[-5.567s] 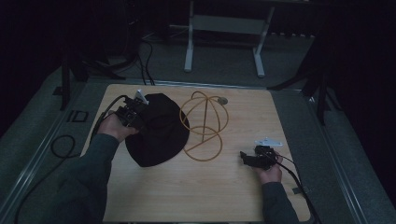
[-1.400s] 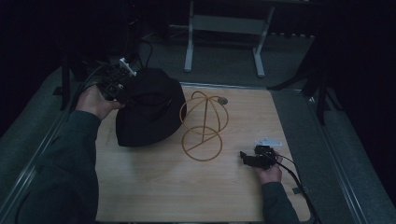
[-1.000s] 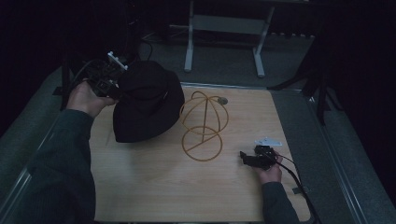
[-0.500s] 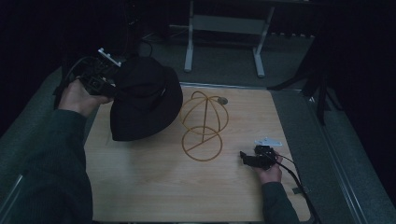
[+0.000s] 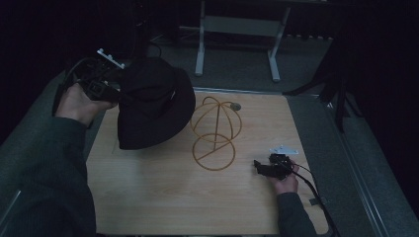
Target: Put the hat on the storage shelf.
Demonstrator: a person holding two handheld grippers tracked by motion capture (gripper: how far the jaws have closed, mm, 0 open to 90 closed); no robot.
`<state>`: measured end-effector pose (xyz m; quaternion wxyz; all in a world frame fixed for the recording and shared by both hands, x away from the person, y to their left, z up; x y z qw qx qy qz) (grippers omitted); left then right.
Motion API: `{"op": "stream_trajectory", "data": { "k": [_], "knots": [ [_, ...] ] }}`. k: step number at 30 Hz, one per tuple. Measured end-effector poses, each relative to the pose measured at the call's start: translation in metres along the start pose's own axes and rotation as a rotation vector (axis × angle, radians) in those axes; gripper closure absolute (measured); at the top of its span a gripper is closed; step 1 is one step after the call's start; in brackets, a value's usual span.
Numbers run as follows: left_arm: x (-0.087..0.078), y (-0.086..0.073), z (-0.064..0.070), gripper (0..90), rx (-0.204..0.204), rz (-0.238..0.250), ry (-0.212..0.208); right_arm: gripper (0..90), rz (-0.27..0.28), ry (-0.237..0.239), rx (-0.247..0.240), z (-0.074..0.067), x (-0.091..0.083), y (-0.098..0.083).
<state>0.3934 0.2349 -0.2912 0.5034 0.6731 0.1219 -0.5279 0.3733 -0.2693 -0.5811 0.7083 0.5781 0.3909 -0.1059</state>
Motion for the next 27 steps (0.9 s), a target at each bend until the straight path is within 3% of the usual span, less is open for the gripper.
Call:
{"op": "stream_trajectory", "data": {
  "k": [9,15,27],
  "knots": [
    [-0.007,0.000,0.003,85.7,0.018,0.028,-0.042,19.2,0.001,0.000,-0.002,0.000,0.000,0.000],
    [-0.014,0.001,0.008,85.7,0.037,0.053,-0.093,19.2,0.002,-0.001,0.000,0.000,0.000,0.000],
    [-0.026,0.011,0.020,85.7,0.068,0.085,-0.142,19.2,0.002,-0.001,0.002,0.000,0.000,0.000]
  ]
}}
Point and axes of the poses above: each handheld gripper's, and its own axes: x roughly forward along the jaws, y roughly out of its top, z roughly to its right, the point moved 2 cm from there along x, roughly forward along the jaws, and after that the axes turned 2 degrees about -x, right-handed, at the moved point
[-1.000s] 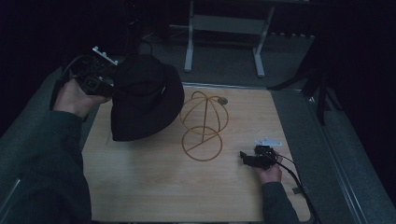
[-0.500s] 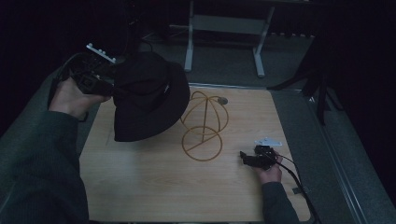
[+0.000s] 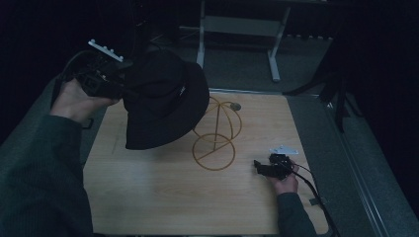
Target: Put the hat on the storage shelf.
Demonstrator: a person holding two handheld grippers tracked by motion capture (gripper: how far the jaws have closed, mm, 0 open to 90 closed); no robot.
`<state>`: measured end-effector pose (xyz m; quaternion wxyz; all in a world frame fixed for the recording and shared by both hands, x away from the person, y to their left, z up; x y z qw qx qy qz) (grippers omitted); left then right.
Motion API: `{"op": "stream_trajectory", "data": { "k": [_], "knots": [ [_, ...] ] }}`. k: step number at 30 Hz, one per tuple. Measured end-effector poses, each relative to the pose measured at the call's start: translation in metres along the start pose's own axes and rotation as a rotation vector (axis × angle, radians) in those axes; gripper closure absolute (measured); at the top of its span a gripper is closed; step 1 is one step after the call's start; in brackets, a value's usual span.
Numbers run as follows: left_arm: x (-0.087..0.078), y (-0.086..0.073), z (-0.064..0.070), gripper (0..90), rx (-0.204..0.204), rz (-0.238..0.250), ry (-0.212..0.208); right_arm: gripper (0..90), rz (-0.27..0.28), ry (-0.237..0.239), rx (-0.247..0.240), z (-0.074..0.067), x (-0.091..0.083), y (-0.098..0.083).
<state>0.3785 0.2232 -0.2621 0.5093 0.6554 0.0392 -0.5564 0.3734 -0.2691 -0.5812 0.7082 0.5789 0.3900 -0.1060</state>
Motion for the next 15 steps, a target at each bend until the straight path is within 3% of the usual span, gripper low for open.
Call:
{"op": "stream_trajectory", "data": {
  "k": [15],
  "knots": [
    [-0.003,0.022,0.020,85.7,0.054,-0.002,-0.033,19.2,0.001,-0.001,-0.002,0.000,0.000,0.000]
  ]
}}
Point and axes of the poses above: each handheld gripper's, and its own axes: x roughly forward along the jaws, y roughly out of its top, z roughly to its right, the point moved 2 cm from there along x, roughly forward along the jaws, and after that the axes turned 2 degrees about -x, right-handed, at the moved point
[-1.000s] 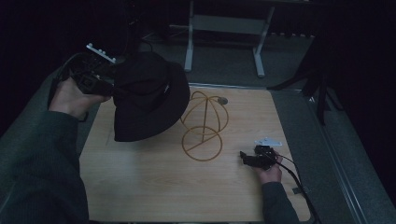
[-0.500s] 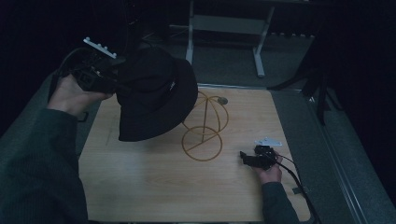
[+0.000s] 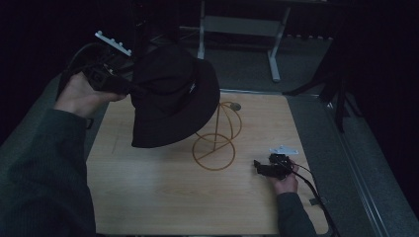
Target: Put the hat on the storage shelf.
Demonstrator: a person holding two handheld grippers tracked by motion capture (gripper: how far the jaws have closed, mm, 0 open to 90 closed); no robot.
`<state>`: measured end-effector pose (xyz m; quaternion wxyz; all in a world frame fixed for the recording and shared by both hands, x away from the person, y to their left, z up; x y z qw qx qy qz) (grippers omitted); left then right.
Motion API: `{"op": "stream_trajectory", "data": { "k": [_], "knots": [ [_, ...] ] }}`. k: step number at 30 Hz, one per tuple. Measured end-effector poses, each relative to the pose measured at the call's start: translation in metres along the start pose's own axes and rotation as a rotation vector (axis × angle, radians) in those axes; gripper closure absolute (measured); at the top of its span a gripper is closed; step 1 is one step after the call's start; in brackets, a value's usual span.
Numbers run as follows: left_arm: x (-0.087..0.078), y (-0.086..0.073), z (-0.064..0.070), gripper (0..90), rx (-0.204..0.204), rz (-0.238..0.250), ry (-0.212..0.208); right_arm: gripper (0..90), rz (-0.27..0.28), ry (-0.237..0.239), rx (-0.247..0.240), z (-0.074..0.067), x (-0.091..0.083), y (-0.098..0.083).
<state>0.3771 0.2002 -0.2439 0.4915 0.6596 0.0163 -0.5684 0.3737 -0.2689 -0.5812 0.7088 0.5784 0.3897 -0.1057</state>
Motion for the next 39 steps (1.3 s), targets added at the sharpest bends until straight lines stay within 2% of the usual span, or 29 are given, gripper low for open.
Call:
{"op": "stream_trajectory", "data": {
  "k": [17,28,32,38,39],
  "knots": [
    [0.015,0.018,0.015,85.7,0.044,-0.036,-0.017,19.2,-0.001,0.003,0.001,-0.001,0.001,0.001],
    [0.029,0.028,0.028,85.7,0.072,-0.060,-0.029,19.2,-0.001,0.003,0.002,-0.001,0.001,0.001],
    [0.036,0.032,0.032,85.6,0.090,-0.084,-0.022,19.2,-0.002,0.004,0.000,0.000,0.001,0.001],
    [0.043,0.039,0.039,85.6,0.106,-0.095,-0.023,19.2,-0.002,0.004,-0.001,0.000,0.001,0.001],
    [0.047,0.043,0.044,85.6,0.118,-0.101,-0.021,19.2,-0.002,0.004,-0.002,0.000,0.001,0.001]
  ]
}}
Point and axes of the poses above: each handheld gripper's, and its own axes: x roughly forward along the jaws, y roughly out of its top, z roughly to its right, the point moved 2 cm from there along x, roughly forward along the jaws, and after that the axes turned 2 degrees about -x, right-handed, at the moved point
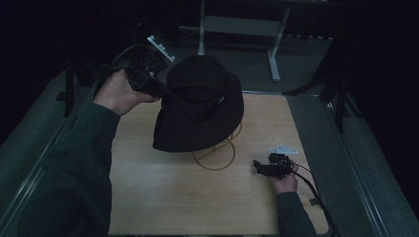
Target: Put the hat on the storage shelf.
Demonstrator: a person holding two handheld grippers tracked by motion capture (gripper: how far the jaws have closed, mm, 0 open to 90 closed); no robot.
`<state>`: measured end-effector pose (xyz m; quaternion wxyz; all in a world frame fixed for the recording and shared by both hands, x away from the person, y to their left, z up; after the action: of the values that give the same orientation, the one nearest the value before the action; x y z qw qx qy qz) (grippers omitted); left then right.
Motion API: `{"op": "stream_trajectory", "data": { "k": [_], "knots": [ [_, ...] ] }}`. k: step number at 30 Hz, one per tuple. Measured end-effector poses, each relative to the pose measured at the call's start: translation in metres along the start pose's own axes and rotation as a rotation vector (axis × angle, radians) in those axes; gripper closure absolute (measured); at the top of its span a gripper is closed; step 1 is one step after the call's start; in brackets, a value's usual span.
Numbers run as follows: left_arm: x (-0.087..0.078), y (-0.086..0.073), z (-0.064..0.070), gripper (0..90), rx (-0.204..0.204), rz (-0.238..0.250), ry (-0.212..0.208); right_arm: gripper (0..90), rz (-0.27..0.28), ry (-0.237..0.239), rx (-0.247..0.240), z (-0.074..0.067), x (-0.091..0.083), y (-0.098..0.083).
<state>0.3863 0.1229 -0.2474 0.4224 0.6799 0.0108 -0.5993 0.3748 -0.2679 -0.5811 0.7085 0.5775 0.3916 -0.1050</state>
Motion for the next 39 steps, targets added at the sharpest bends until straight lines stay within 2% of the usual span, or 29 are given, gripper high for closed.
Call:
{"op": "stream_trajectory", "data": {
  "k": [12,21,39],
  "knots": [
    [0.020,0.016,0.011,85.6,0.042,-0.029,-0.001,19.2,0.001,0.000,0.003,0.000,0.000,0.000],
    [0.034,0.018,0.014,85.5,0.059,-0.054,0.011,19.2,0.003,0.000,0.001,0.000,0.000,0.000],
    [0.068,0.012,0.010,84.9,0.059,-0.097,-0.016,19.2,0.002,0.000,0.000,0.000,0.000,0.000]
  ]
}}
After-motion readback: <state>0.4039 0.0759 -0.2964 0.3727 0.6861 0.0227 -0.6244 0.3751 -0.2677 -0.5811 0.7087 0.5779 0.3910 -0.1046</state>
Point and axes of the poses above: each handheld gripper's, and its own axes: x roughly forward along the jaws, y roughly out of its top, z roughly to its right, the point moved 2 cm from there along x, roughly forward along the jaws, and after that the axes turned 2 degrees about -x, right-handed, at the moved point
